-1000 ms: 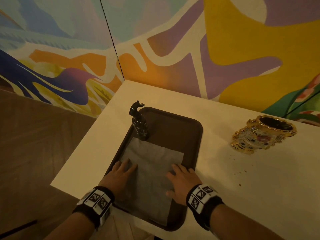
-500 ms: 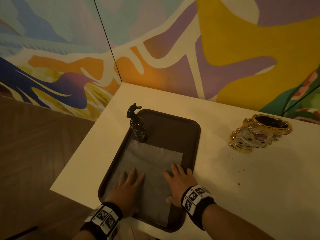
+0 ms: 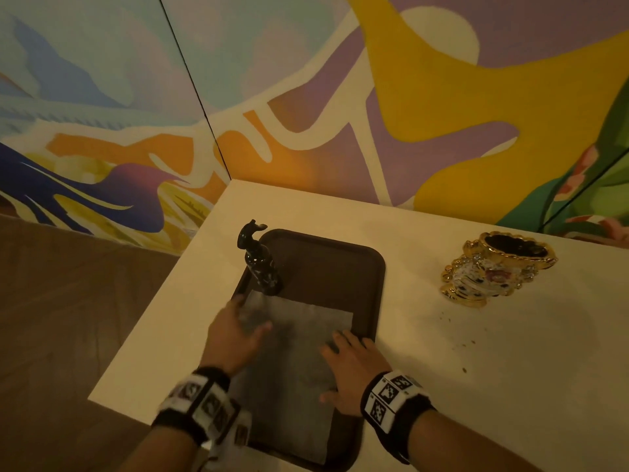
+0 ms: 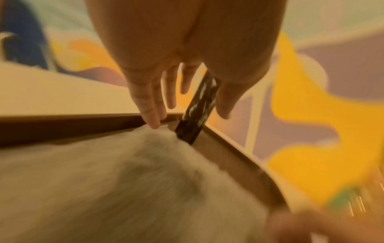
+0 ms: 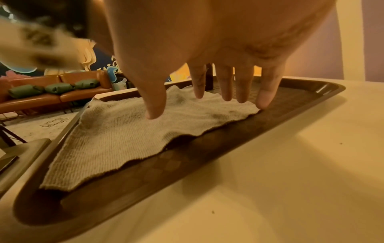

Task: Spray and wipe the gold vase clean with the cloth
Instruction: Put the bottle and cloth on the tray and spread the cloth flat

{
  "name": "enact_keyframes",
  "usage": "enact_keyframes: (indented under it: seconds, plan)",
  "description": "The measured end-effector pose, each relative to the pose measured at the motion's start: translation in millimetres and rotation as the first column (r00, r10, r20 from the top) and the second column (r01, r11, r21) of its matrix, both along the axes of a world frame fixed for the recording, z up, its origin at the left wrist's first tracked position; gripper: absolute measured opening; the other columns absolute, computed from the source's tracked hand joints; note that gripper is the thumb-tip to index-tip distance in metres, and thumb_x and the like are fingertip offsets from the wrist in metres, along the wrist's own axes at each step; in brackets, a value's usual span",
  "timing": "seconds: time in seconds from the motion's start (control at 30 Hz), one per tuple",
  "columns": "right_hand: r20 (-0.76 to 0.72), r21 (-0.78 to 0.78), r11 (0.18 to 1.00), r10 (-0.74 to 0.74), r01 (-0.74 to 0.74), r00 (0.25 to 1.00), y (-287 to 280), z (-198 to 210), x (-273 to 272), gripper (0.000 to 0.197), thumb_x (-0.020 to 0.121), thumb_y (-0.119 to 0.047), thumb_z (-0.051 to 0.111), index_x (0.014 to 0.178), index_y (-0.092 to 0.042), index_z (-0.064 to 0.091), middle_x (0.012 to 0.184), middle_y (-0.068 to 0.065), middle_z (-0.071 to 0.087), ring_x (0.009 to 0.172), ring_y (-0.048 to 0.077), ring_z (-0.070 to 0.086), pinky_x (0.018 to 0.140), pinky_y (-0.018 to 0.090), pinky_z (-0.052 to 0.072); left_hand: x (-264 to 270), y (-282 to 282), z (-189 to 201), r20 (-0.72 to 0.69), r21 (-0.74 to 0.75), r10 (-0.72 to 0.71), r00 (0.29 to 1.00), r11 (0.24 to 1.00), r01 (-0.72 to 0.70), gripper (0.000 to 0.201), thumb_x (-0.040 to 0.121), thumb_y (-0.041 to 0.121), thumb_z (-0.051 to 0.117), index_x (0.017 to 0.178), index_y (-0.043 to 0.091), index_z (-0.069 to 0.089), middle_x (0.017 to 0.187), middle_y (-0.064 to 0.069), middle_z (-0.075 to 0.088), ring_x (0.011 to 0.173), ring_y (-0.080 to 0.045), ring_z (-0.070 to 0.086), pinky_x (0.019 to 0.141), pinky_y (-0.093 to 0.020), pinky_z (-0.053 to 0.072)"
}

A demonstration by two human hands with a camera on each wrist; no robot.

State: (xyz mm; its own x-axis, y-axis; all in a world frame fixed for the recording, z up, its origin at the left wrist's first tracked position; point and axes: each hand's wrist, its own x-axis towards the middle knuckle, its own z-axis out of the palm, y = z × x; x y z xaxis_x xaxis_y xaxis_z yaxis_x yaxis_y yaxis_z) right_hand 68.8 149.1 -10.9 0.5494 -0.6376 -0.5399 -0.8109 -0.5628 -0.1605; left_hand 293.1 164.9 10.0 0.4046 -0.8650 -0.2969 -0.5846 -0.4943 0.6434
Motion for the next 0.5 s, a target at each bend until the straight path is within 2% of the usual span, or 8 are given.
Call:
enact_keyframes:
  seconds: [0.07,0.13,0.27,0.33,0.5]
  plan:
    - [0.005,-0.008,1.000,0.024,-0.024,1.000,-1,1,3,0.081,0.081,-0.058,0.053,0.145,-0.024,0.016,0.156,0.013,0.012,0.143,0.035,0.006,0.113,0.055,0.013,1,-35,14,-0.187,-0.075,0.176,0.966,0.978,-0.193,0.085,0.074,0.040,0.076,0.144,0.020,0.032,0.141,-0.011,0.050,0.121,-0.030,0.055,0.102,-0.044,0.044]
    - [-0.002,0.010,0.999,0.033,-0.033,0.999,-3,-2,9,0.082,0.080,-0.059,0.053,0.144,-0.026,0.015,0.156,0.014,0.011,0.143,0.037,0.004,0.112,0.057,0.011,-1,-64,21,-0.261,-0.116,0.236,0.936,0.955,-0.273,0.086,0.073,0.040,0.077,0.144,0.023,0.033,0.142,-0.012,0.050,0.123,-0.031,0.054,0.103,-0.047,0.043]
    - [-0.063,0.083,0.996,0.023,-0.017,0.998,-5,-12,15,0.087,0.077,-0.057,0.058,0.144,-0.029,0.011,0.157,0.015,0.003,0.142,0.042,-0.002,0.111,0.061,0.008,-12,-94,26,-0.170,-0.169,0.223,0.960,0.953,-0.251,0.056,0.079,0.030,0.074,0.129,0.015,0.053,0.130,-0.011,0.060,0.122,-0.029,0.054,0.101,-0.039,0.041]
    - [-0.100,0.114,0.993,0.012,-0.001,0.995,-7,-16,12,0.090,0.077,-0.054,0.062,0.145,-0.029,0.008,0.158,0.016,-0.002,0.141,0.046,-0.004,0.111,0.062,0.007,-13,-105,26,-0.166,-0.187,0.209,0.964,0.953,-0.239,0.053,0.079,0.030,0.073,0.127,0.016,0.056,0.128,-0.010,0.062,0.121,-0.028,0.055,0.101,-0.039,0.041]
    - [-0.079,0.128,0.992,0.000,0.010,0.997,-9,-21,6,0.091,0.077,-0.050,0.065,0.144,-0.032,0.006,0.158,0.016,-0.007,0.140,0.049,-0.003,0.111,0.062,0.007,-8,-134,24,-0.138,-0.197,0.174,0.975,0.960,-0.199,0.049,0.079,0.032,0.073,0.123,0.020,0.057,0.124,-0.007,0.064,0.118,-0.028,0.056,0.101,-0.041,0.043]
